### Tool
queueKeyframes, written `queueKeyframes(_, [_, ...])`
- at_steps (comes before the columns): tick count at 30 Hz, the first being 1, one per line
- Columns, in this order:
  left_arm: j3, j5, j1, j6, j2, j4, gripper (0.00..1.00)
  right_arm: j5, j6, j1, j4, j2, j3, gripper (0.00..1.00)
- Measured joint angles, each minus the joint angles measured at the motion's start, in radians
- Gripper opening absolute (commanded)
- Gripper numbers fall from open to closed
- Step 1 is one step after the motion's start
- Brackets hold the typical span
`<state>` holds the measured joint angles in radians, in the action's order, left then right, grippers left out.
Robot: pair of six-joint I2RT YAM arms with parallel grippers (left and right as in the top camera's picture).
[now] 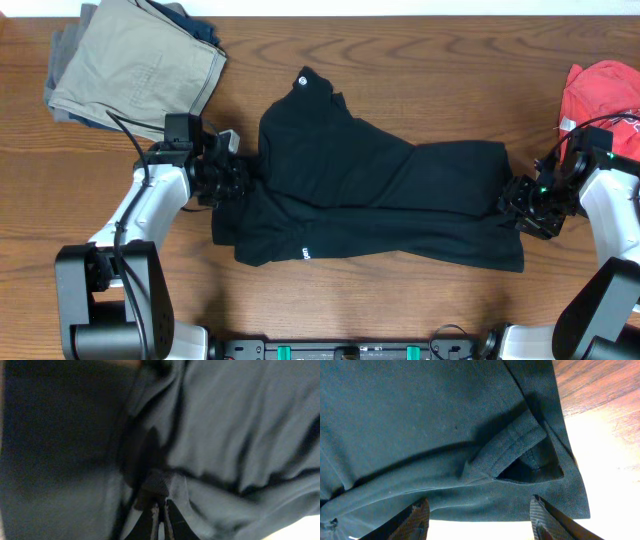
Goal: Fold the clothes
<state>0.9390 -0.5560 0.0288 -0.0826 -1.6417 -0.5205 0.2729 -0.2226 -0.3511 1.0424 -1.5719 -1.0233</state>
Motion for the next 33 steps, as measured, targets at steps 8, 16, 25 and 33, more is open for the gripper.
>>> queueKeyframes(8, [0.0,-0.047,-0.001,-0.177,0.0,0.185,0.06,0.0,0.0,0.0,0.0,0.0,0.0,0.63])
queueKeyframes(16, [0.0,-0.05,-0.001,-0.272,0.0,0.247,0.88,0.0,0.0,0.0,0.001,0.0,0.0,0.63])
queueKeyframes(25, [0.0,-0.113,-0.001,-0.318,0.0,0.212,0.9,0.0,0.0,0.0,0.005,0.0,0.0,0.63])
queueKeyframes(33, [0.0,-0.187,-0.052,-0.333,0.0,-0.08,0.88,0.0,0.0,0.0,0.002,0.0,0.002,0.63])
